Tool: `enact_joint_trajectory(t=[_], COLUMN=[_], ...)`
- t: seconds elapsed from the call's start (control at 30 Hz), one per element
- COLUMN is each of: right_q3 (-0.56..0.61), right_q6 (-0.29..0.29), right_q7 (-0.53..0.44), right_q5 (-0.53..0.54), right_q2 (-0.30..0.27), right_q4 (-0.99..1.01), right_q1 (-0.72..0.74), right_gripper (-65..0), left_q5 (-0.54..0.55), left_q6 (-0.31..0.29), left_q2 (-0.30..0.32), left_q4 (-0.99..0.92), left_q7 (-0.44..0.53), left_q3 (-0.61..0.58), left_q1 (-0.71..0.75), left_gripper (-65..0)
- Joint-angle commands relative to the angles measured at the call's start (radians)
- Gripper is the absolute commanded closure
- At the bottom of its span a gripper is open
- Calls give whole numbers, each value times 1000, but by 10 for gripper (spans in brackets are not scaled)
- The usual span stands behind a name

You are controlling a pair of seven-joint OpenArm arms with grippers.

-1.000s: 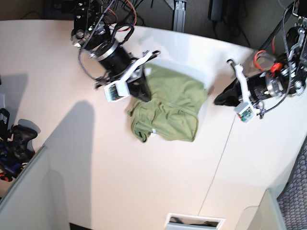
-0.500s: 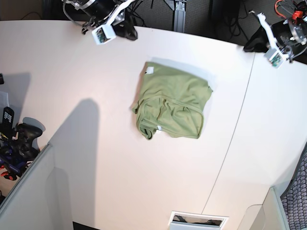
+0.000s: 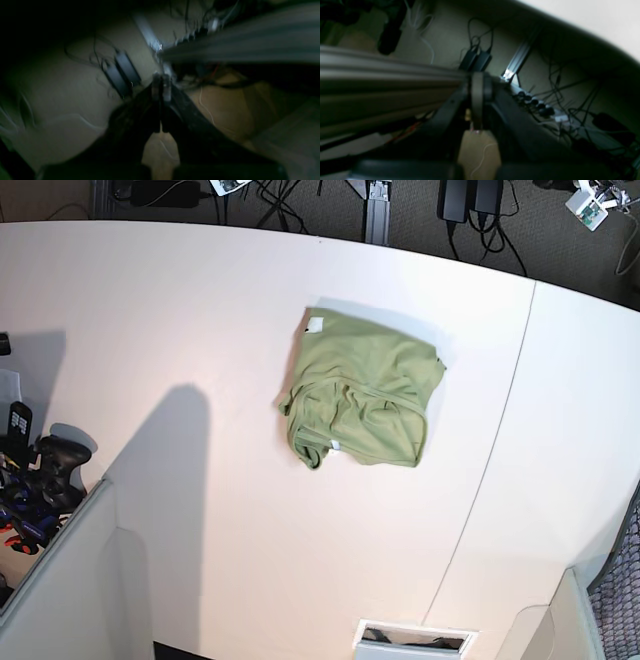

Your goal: Layout the t-shirt on the table in an organized manner, then fold the t-shirt properly

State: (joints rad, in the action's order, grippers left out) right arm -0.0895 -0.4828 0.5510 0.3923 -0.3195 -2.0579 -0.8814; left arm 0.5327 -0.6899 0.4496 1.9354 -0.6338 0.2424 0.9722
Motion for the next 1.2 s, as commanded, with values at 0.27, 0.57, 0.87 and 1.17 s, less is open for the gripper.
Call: enact_joint_trajectory(t=[0.27, 0.57, 0.87, 1.17], right_q3=[30, 183, 209, 209], right_q6=[-4, 1, 9, 15], right_q7=[11, 48, 85, 69], right_q5=[122, 127, -1, -23], right_q2=[-87, -112, -84, -82], right_q4=[188, 571, 877, 1056], right_q1=[-50, 36, 143, 387], right_gripper=[0, 0, 0, 0], left_q5=[-25, -216, -227, -330], left_q6=[-8, 133, 266, 373], left_q2=[-1, -3, -41, -225], left_q4=[-363, -731, -1044, -1377], left_q7=[8, 31, 83, 111], left_q3=[-22, -220, -558, -663], left_q1=[-11, -195, -549, -815], left_gripper=[0, 0, 0, 0])
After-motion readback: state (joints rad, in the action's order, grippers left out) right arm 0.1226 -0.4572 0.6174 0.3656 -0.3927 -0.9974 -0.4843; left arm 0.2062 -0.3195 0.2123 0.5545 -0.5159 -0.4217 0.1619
